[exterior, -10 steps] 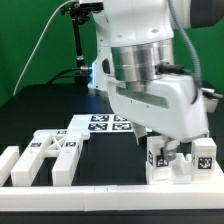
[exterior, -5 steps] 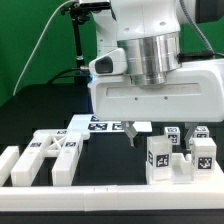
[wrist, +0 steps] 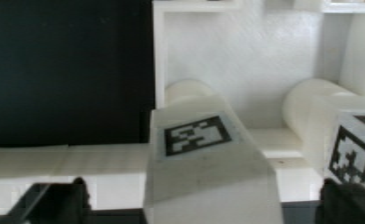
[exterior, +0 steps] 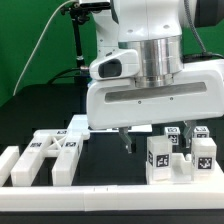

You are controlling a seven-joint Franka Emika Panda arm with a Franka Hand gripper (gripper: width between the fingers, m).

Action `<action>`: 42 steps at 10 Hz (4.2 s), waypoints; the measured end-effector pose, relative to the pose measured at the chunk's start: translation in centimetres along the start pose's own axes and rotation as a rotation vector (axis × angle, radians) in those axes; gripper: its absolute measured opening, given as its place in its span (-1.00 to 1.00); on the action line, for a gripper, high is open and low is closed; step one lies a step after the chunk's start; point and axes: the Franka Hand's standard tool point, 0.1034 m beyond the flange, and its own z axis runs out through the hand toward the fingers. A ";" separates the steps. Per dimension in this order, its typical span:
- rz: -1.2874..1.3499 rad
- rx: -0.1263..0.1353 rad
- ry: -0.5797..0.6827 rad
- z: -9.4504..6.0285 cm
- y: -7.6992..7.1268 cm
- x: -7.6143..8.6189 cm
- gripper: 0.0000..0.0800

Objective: Assemble chair

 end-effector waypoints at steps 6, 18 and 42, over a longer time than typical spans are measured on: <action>0.530 0.001 0.004 0.1 0.1 0.3 -0.29; 0.793 0.038 -0.039 -0.1 0.4 0.6 0.62; 1.090 0.078 -0.008 1.2 -0.7 0.0 0.61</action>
Offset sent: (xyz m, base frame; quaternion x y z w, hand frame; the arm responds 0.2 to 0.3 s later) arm 0.0000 0.0000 0.0000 0.0000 0.0000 0.1296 0.9916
